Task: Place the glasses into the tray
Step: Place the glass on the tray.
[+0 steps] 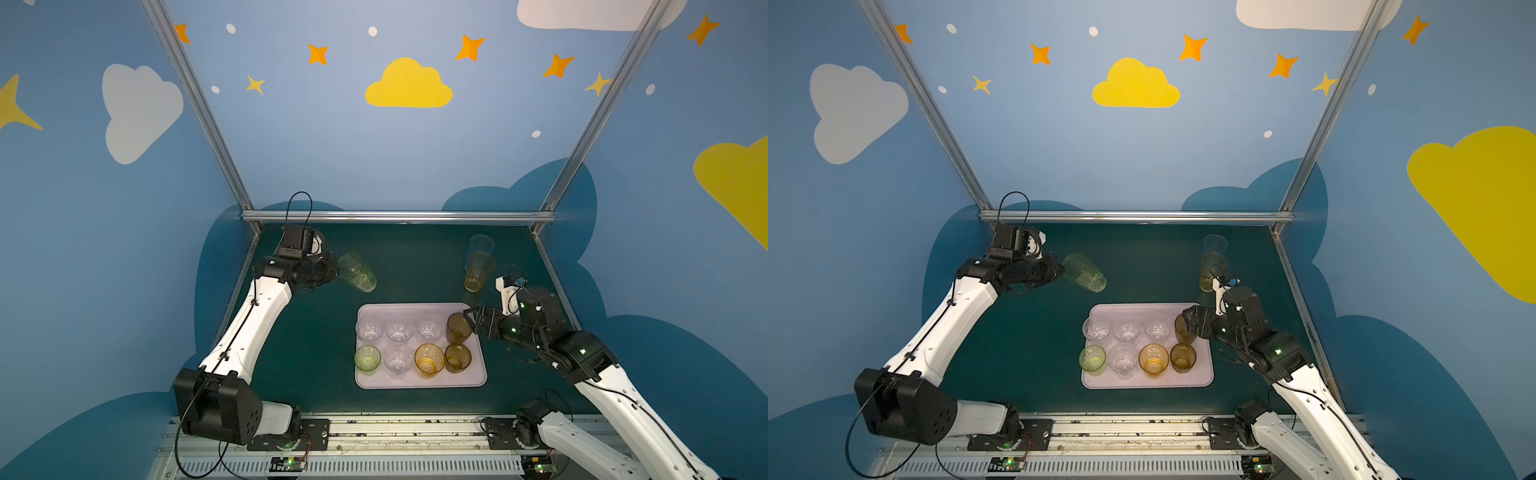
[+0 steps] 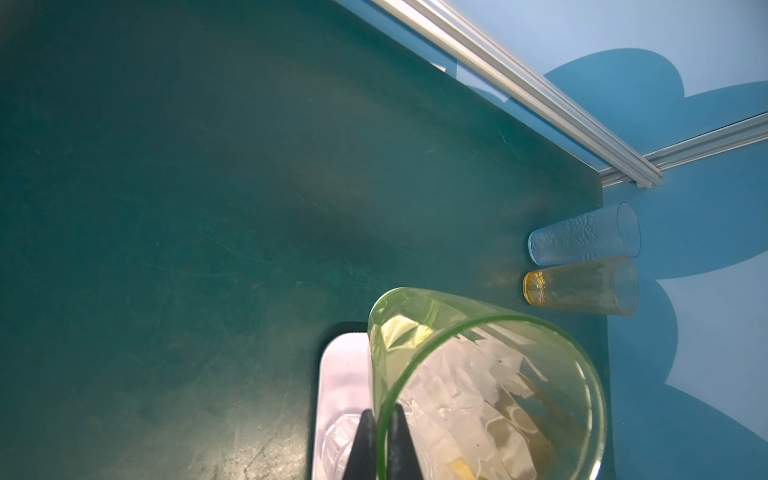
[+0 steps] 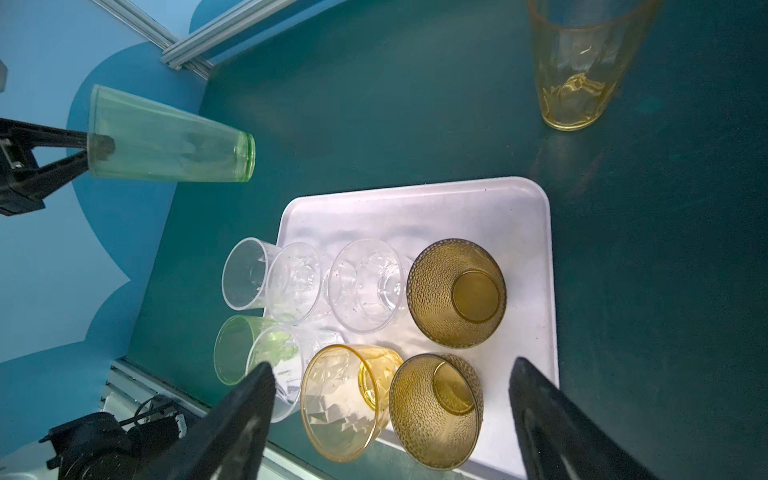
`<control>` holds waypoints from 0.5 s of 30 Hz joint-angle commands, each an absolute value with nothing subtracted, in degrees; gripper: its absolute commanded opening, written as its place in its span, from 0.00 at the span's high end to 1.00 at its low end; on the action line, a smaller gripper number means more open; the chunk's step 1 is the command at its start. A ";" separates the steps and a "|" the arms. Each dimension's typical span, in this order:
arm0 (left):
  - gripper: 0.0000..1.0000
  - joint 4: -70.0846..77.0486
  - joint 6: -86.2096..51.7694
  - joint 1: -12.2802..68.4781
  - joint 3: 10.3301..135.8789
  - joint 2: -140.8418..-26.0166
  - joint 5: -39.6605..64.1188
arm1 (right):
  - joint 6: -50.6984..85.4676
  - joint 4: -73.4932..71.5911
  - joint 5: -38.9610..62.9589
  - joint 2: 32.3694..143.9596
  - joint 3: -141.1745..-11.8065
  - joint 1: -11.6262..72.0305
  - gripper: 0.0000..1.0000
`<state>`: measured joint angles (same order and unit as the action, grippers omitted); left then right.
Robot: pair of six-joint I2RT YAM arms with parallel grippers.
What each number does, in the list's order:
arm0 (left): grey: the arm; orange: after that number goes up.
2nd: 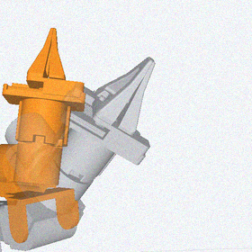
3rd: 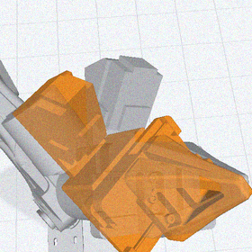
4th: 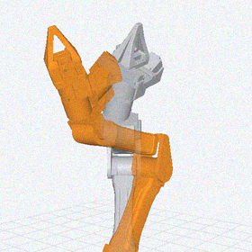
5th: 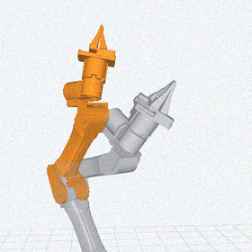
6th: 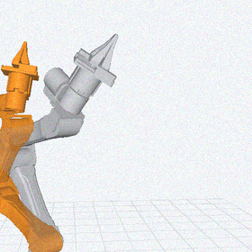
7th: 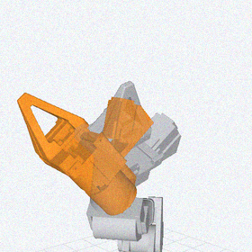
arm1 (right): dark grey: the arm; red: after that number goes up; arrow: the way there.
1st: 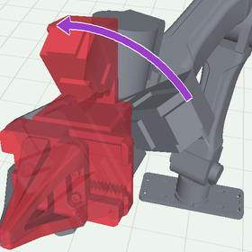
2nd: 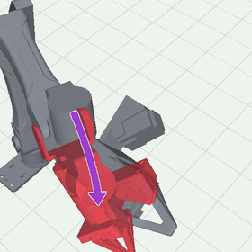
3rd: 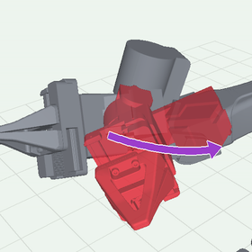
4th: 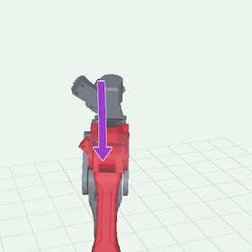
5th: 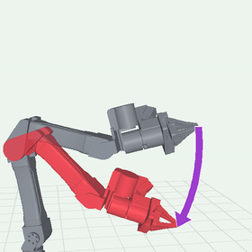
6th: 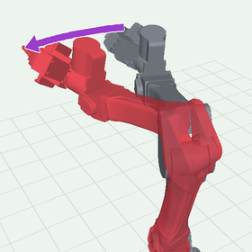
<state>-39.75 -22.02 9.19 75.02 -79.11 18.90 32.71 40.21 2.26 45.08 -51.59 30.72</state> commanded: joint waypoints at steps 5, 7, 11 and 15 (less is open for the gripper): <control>0.96 -40.81 -20.95 12.68 76.27 -77.15 18.20 | 35.73 33.24 1.37 45.03 -49.20 30.47 0.13; 0.96 -41.66 -20.57 13.41 76.84 -77.21 17.32 | 36.28 32.79 1.41 44.90 -48.75 30.56 0.13; 0.96 -42.20 -20.48 15.38 77.60 -77.51 15.68 | 36.26 33.54 0.72 44.16 -48.60 30.49 0.13; 0.96 -42.05 -20.38 17.84 77.86 -77.90 13.71 | 35.76 34.60 0.00 43.03 -48.67 30.48 0.13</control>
